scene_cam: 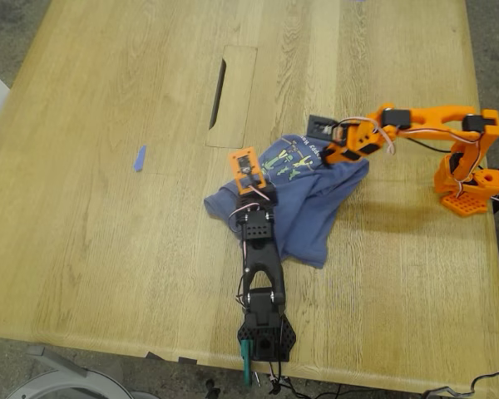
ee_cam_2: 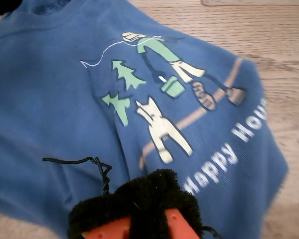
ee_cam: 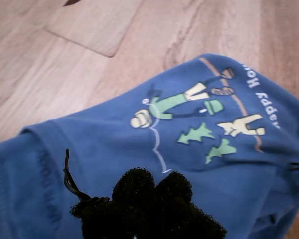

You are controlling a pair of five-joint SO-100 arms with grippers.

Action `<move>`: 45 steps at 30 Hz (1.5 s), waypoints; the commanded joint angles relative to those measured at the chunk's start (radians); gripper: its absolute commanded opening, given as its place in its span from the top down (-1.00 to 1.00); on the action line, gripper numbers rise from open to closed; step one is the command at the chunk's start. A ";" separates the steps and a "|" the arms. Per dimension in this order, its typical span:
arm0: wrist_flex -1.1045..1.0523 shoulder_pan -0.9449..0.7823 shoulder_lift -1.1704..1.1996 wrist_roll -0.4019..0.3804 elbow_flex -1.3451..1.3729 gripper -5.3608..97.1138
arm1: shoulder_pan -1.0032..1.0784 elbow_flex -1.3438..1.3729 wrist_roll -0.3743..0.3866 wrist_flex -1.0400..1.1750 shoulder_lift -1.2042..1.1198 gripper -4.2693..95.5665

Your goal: Fold a T-shirt

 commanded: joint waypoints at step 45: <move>-0.196 -0.397 -0.232 0.017 -0.006 0.90 | 0.101 0.948 0.005 0.021 0.813 0.92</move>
